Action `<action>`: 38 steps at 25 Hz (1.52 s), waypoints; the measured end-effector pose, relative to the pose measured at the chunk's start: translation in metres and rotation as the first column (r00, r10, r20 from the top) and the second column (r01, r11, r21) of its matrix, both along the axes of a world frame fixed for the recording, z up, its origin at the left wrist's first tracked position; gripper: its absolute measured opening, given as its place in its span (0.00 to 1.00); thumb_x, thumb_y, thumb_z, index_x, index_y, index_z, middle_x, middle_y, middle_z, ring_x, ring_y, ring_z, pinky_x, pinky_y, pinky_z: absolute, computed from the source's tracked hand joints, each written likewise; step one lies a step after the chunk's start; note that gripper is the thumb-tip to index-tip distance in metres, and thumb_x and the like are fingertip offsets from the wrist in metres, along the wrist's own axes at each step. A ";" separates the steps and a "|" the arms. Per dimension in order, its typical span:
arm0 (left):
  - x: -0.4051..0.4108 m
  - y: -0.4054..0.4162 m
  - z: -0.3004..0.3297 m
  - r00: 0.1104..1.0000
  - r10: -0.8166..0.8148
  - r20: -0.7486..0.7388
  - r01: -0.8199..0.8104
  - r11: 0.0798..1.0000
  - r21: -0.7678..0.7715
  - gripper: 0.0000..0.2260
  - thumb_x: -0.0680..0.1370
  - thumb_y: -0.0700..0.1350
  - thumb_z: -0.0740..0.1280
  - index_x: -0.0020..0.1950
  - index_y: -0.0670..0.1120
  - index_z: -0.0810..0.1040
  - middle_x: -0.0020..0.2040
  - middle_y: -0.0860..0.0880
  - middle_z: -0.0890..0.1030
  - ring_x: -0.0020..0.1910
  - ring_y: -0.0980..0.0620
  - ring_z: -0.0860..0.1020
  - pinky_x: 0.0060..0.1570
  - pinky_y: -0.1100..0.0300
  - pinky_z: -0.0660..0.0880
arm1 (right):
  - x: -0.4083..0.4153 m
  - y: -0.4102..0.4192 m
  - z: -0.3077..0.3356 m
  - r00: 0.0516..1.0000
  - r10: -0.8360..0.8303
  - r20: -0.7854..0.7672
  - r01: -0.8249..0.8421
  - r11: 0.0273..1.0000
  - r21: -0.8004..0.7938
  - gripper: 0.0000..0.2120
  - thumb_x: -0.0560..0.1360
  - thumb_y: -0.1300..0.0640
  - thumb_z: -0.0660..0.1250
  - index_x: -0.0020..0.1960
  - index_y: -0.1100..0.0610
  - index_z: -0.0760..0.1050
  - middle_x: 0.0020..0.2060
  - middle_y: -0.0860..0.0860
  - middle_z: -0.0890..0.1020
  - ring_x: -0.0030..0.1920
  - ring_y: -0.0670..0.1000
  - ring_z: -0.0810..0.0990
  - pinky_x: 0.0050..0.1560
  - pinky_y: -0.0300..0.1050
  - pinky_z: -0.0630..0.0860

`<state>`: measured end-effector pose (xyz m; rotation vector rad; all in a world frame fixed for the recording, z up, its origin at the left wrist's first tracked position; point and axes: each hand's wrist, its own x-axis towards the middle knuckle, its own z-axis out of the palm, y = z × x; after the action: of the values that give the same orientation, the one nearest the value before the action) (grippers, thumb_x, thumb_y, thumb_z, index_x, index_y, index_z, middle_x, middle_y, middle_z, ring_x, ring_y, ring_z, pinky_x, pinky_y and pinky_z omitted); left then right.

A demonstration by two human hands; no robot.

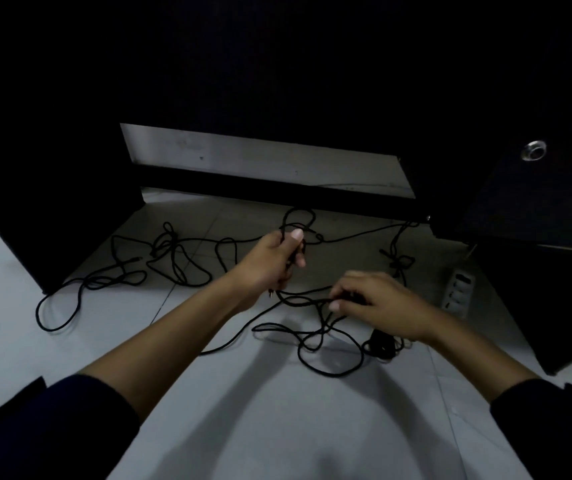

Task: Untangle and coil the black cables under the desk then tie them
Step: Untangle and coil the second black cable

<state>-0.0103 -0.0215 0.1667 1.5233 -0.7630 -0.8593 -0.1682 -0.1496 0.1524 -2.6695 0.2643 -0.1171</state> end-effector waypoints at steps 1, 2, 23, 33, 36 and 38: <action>-0.001 0.001 -0.002 0.999 -0.018 0.035 0.017 1.000 0.026 0.12 0.84 0.50 0.54 0.48 0.43 0.68 0.37 0.48 0.75 0.20 0.60 0.62 0.21 0.67 0.60 | 0.001 -0.001 0.007 0.999 0.028 0.044 -0.026 0.998 -0.048 0.05 0.77 0.54 0.67 0.50 0.54 0.80 0.42 0.45 0.76 0.41 0.39 0.73 0.41 0.29 0.66; -0.002 0.000 -0.004 0.997 -0.026 0.076 0.023 0.999 0.049 0.12 0.84 0.50 0.54 0.47 0.44 0.68 0.38 0.48 0.76 0.21 0.59 0.63 0.22 0.67 0.62 | 0.004 0.000 0.013 0.995 0.051 0.091 -0.043 0.995 -0.085 0.05 0.77 0.56 0.68 0.50 0.55 0.80 0.41 0.45 0.75 0.40 0.39 0.73 0.41 0.28 0.66; -0.017 -0.003 -0.017 0.799 -0.221 0.560 0.218 0.973 0.073 0.12 0.82 0.55 0.56 0.41 0.54 0.70 0.30 0.55 0.69 0.26 0.60 0.68 0.30 0.59 0.67 | 0.014 -0.019 0.034 0.946 -0.124 0.300 0.197 0.954 -0.227 0.16 0.74 0.46 0.67 0.53 0.57 0.81 0.44 0.54 0.83 0.45 0.52 0.81 0.45 0.49 0.77; -0.037 -0.008 -0.028 0.916 -0.230 0.329 0.278 0.954 -0.108 0.09 0.81 0.52 0.60 0.61 0.60 0.66 0.50 0.63 0.76 0.44 0.74 0.75 0.42 0.77 0.71 | 0.038 0.010 0.027 0.784 -0.596 0.170 0.134 0.431 0.892 0.16 0.74 0.45 0.68 0.37 0.56 0.74 0.25 0.46 0.70 0.24 0.45 0.68 0.26 0.38 0.72; -0.040 -0.014 -0.032 0.934 -0.211 0.289 0.255 0.959 -0.124 0.13 0.81 0.50 0.61 0.64 0.58 0.64 0.54 0.60 0.76 0.50 0.66 0.77 0.48 0.66 0.74 | 0.043 0.013 0.031 0.777 -0.601 0.190 0.124 0.442 0.889 0.16 0.74 0.46 0.69 0.37 0.58 0.73 0.24 0.46 0.71 0.23 0.44 0.70 0.24 0.37 0.71; -0.036 -0.015 -0.032 0.907 -0.216 0.361 0.253 0.966 -0.057 0.08 0.82 0.48 0.59 0.60 0.48 0.70 0.42 0.54 0.77 0.37 0.61 0.74 0.41 0.63 0.71 | 0.042 0.010 0.031 0.772 -0.585 0.251 0.177 0.576 0.798 0.15 0.75 0.47 0.69 0.36 0.57 0.75 0.26 0.46 0.72 0.26 0.41 0.73 0.30 0.34 0.72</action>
<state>-0.0462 -0.0369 0.1348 1.5313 -1.2569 -0.7143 -0.1257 -0.1401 0.1831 -1.6262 0.5991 -0.6811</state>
